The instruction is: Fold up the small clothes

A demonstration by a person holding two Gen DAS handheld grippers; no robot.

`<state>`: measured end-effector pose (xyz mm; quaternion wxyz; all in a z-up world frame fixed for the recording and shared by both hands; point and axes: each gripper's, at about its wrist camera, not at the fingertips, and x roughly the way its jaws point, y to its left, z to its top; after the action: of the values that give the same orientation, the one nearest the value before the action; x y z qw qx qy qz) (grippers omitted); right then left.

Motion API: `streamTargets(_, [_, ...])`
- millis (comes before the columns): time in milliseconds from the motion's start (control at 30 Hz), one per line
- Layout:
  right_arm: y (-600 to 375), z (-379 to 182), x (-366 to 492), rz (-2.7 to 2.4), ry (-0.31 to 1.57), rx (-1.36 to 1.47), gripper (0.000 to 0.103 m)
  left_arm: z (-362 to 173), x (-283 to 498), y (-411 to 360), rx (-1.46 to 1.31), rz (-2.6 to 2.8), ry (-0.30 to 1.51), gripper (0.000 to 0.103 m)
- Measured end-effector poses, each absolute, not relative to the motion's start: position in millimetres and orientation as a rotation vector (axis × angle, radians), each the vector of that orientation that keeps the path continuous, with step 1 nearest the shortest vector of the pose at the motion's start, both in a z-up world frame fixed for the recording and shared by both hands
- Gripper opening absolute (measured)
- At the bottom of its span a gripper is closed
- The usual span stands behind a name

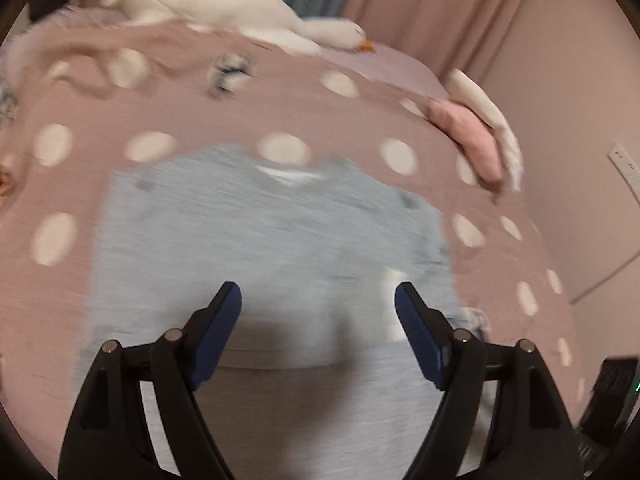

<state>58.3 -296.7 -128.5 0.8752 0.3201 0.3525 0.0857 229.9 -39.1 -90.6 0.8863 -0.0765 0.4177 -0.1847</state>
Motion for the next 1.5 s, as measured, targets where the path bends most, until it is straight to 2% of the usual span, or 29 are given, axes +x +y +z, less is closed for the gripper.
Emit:
streamTargets(167, [-264,-122,100,0.211,0.771,0.569,0.039,-112,240,16,-0.263,-0.385,0.926,0.079])
streamTargets(333, [-236,-124,149,0.262,0.793,0.562,0.039,-139,251,18,-0.348,-0.478,0.987,0.079])
streamTargets(433, [-227,-128,170,0.296,0.796,0.586,0.039,-158,260,27,-0.299,-0.325,1.01,0.078])
streamTargets(533, [-222,-136,182,0.323,0.813,0.608,0.039,-172,264,49,-0.386,-0.337,1.036,0.071])
streamTargets(733, [-228,-170,198,0.289,0.908,0.652,0.039,-161,258,49,-0.347,-0.385,1.055,0.071])
streamTargets(833, [-238,-160,187,0.307,0.906,0.703,0.039,-153,249,56,-0.385,-0.405,1.06,0.081])
streamTargets(900, [-244,-149,172,0.327,0.891,0.696,0.04,-151,240,67,-0.381,-0.404,1.068,0.095])
streamTargets(1000, [-260,-132,140,0.296,0.888,0.613,0.047,-142,215,87,-0.344,-0.401,1.06,0.095])
streamTargets(1267, [-319,-140,58,0.188,0.903,0.626,0.047,-157,132,139,-0.487,-0.473,1.12,0.095])
streamTargets(1500, [-331,-163,19,0.172,0.963,0.677,0.047,-174,85,136,-0.616,-0.553,1.167,0.095])
